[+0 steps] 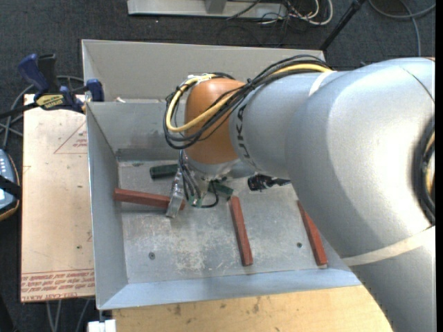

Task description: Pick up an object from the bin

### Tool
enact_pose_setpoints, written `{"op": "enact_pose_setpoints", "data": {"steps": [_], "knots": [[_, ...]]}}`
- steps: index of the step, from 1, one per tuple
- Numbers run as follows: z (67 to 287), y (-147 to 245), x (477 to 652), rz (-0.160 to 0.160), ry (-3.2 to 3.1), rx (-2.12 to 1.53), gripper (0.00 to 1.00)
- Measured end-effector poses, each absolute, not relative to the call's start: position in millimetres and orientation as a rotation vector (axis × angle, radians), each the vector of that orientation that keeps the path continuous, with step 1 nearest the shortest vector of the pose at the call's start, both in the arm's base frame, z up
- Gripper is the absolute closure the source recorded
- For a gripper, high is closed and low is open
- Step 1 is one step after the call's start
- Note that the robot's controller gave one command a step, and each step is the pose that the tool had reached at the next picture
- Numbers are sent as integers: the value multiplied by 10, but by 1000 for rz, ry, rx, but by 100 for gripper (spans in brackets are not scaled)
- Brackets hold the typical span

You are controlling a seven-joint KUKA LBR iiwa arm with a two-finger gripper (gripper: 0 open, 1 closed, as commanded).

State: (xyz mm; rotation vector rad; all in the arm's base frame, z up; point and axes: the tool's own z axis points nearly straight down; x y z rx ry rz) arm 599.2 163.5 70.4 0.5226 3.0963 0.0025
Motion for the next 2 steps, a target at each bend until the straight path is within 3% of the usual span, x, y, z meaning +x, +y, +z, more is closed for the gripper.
{"op": "enact_pose_setpoints", "data": {"steps": [1, 2], "knots": [[1559, 1805, 6486, 5, 3123, 227, 100], [2547, 1958, 6547, 8, 3122, 222, 100]]}}
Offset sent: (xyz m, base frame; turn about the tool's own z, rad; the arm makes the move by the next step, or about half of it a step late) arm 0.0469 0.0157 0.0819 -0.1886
